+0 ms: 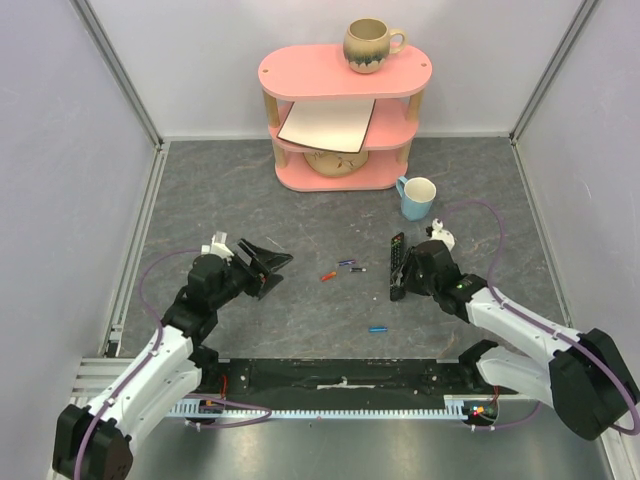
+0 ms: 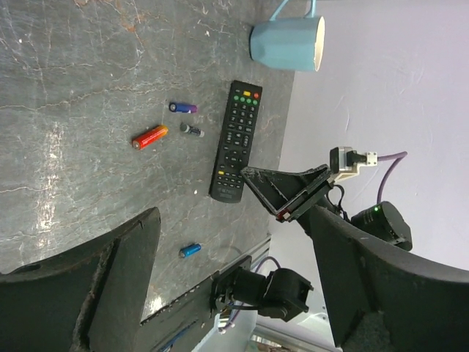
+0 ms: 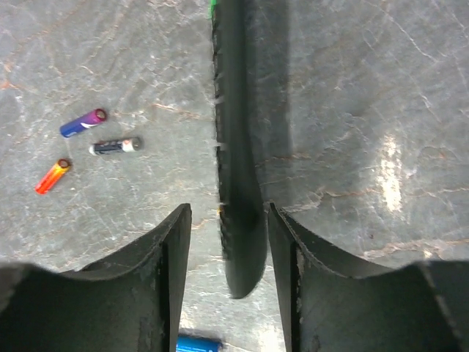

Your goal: Load the batteries into the remote control

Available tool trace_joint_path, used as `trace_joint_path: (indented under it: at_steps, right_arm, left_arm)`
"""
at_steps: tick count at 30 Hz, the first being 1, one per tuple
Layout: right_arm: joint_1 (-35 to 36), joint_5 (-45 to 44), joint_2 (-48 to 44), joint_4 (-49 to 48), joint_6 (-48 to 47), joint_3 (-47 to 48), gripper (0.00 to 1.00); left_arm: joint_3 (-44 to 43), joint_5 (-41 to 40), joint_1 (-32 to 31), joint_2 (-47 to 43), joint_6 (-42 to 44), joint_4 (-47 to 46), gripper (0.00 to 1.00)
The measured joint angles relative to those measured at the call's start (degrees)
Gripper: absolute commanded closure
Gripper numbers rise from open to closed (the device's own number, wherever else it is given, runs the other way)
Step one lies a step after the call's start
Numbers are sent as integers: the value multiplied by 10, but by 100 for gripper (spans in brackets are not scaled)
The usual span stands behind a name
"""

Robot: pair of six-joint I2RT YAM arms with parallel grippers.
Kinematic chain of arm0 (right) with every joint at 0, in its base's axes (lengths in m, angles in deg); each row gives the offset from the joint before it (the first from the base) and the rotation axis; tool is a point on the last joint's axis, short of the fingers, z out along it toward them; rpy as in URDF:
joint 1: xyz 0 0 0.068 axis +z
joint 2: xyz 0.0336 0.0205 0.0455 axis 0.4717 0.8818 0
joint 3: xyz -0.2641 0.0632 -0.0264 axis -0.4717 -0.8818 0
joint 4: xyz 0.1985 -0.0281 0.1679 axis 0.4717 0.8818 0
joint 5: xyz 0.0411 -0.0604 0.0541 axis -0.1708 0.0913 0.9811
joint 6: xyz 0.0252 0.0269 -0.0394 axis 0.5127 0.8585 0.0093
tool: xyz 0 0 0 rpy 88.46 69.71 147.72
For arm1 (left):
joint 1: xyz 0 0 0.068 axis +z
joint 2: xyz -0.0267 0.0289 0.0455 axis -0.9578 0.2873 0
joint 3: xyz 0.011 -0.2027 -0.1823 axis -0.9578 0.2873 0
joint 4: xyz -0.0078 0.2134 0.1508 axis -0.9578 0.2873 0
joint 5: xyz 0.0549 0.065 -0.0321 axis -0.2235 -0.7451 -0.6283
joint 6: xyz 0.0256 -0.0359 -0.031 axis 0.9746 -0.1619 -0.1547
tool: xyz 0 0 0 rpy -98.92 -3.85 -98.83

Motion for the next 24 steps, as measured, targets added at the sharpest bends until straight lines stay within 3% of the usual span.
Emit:
trace_joint_path:
  at_steps: [9, 15, 21, 24]
  right_arm:
    - [-3, -16, -38, 74, -3, 2, 38]
    - [2, -14, -117, 96, -38, 9, 35]
    - [63, -8, -108, 89, -106, 47, 33]
    - [94, -10, -92, 81, -137, 59, 30]
  left_arm:
    - [1, 12, 0, 15, 1, 3, 8]
    - [-5, 4, 0, 28, 23, 43, 3]
    - [-62, -36, 0, 85, 71, 133, 9]
    - [-75, -50, 0, 87, 97, 149, 4]
